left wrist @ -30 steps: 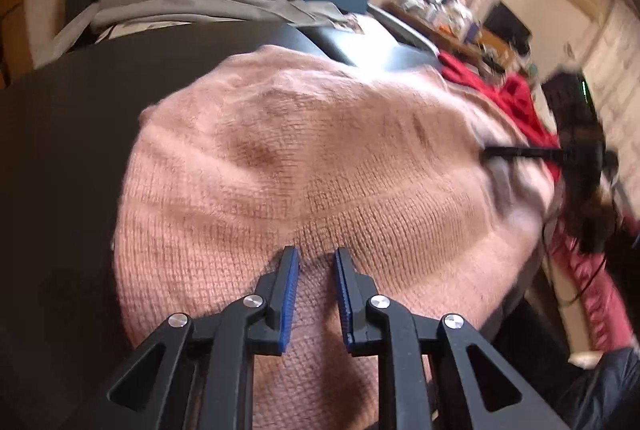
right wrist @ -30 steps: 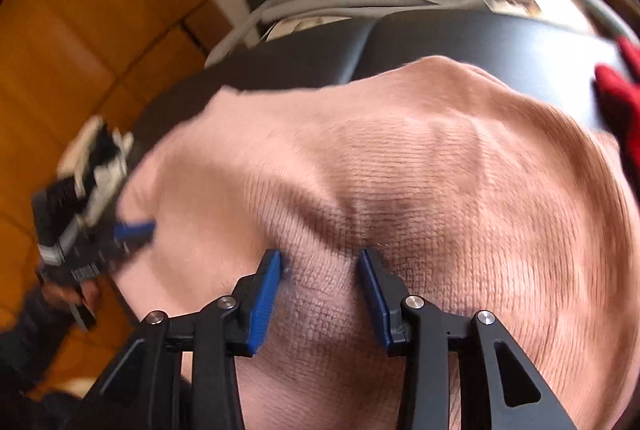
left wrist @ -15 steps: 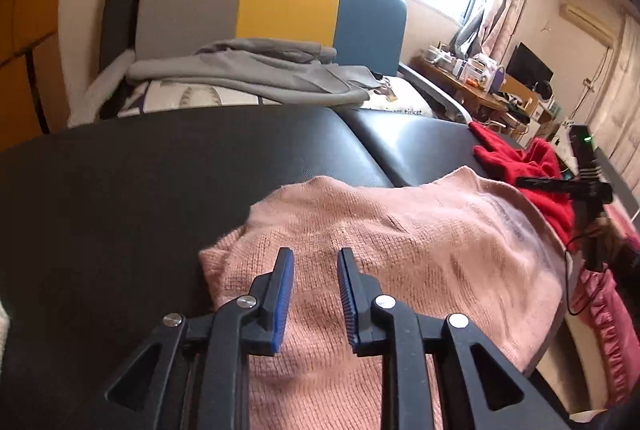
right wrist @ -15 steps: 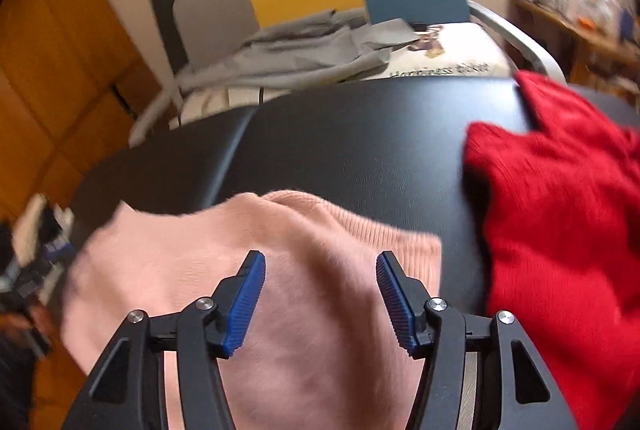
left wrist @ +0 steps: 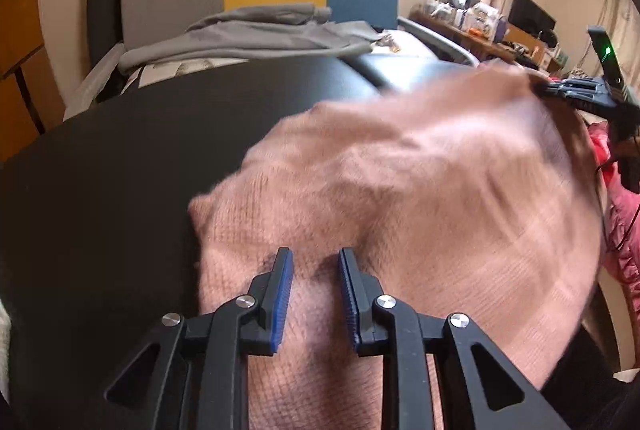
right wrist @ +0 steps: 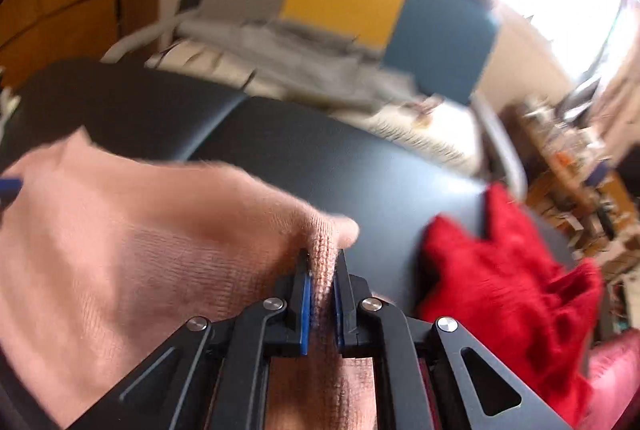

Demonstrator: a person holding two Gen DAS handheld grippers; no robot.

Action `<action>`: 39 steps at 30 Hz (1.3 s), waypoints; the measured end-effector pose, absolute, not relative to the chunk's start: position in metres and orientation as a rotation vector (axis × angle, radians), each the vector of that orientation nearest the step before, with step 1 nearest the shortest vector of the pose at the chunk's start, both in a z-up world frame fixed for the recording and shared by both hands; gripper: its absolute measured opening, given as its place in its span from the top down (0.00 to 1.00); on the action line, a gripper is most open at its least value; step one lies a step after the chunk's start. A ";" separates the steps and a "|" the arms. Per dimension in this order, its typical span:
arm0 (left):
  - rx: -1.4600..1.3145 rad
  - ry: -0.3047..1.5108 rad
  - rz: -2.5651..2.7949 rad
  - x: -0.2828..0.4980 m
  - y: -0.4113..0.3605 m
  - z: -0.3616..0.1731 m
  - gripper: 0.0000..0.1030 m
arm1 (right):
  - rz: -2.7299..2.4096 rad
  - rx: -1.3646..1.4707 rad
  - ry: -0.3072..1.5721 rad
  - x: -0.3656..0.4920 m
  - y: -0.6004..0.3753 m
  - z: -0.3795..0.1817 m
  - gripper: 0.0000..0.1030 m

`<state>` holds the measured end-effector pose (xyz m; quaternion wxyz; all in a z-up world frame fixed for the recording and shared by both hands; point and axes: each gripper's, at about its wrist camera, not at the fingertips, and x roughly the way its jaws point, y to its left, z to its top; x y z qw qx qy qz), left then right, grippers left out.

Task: Fold clothes

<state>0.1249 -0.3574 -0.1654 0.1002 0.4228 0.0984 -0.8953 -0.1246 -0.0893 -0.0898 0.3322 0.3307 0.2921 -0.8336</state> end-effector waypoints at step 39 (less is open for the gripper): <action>1.199 0.335 -2.705 0.074 -0.340 -0.164 0.70 | -1.921 1.101 0.436 -0.061 -0.146 -0.157 0.30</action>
